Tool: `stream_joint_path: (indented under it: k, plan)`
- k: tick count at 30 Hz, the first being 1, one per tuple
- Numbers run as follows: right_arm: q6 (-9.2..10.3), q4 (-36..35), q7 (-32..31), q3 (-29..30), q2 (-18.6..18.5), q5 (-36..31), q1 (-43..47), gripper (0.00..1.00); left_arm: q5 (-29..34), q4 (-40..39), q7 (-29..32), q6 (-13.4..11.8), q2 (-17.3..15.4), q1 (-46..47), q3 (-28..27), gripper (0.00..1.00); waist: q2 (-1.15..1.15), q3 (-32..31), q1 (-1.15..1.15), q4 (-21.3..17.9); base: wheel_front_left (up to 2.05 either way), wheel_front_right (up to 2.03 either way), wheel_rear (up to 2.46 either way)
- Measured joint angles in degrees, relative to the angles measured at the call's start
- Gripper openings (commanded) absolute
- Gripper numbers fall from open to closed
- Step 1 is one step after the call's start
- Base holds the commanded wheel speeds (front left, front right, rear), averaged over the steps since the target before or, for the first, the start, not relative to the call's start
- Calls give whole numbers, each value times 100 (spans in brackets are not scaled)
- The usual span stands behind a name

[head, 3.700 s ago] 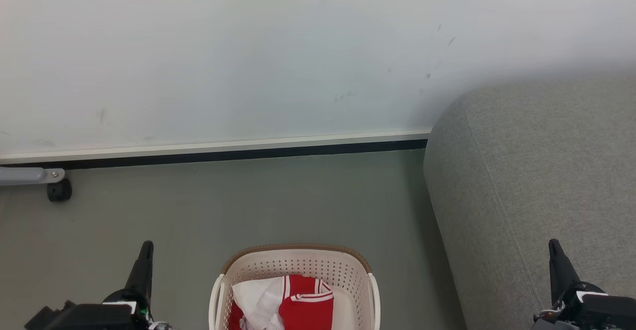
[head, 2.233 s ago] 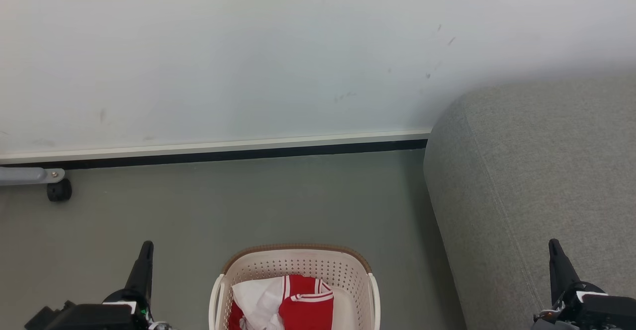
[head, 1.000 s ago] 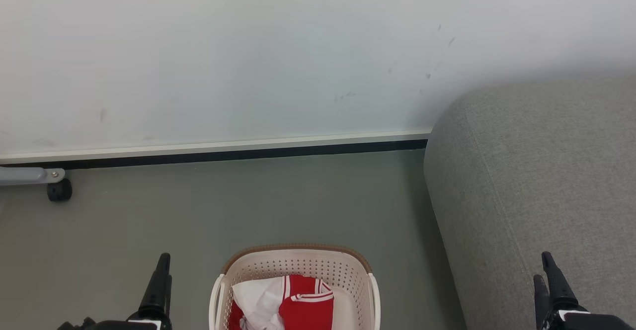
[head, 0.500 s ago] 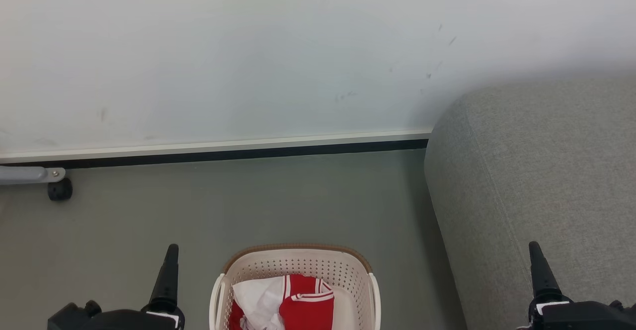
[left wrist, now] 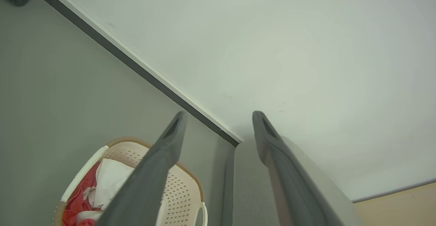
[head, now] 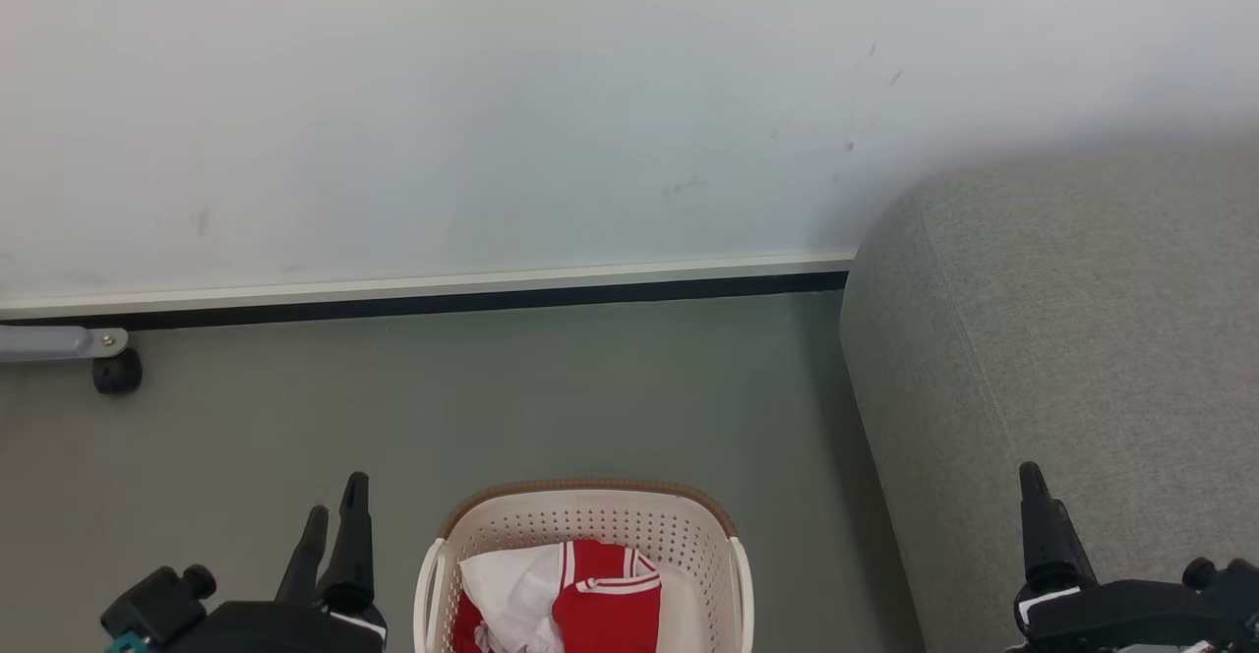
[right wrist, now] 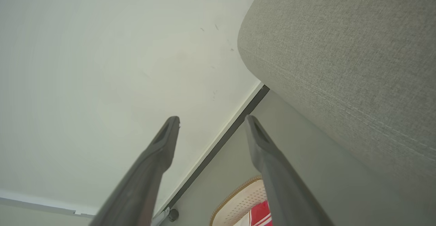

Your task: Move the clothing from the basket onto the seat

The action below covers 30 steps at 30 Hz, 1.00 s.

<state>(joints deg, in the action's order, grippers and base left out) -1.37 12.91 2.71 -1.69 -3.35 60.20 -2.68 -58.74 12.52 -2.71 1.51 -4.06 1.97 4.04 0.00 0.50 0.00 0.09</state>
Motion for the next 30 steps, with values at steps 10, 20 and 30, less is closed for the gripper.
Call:
stream_joint_path:
  k: [10, 20, 30]
  plan:
    - [145, -103, 216, -266, -66, -929, 0, 100, 1037, -105, -208, -144, -140, -4, 200, 100, 0, 21, 0, -4, 0, 0, 0]
    - [294, -165, 452, -510, -122, -1859, 3, 100, 2049, -201, -454, -304, -258, -46, 332, 100, 0, 42, 0, -16, 0, 0, 0]
    - [399, -200, 653, -681, -164, -2663, 10, 100, 2871, -276, -656, -428, -308, -141, 453, 100, 0, 27, 0, -28, 0, 0, 0]
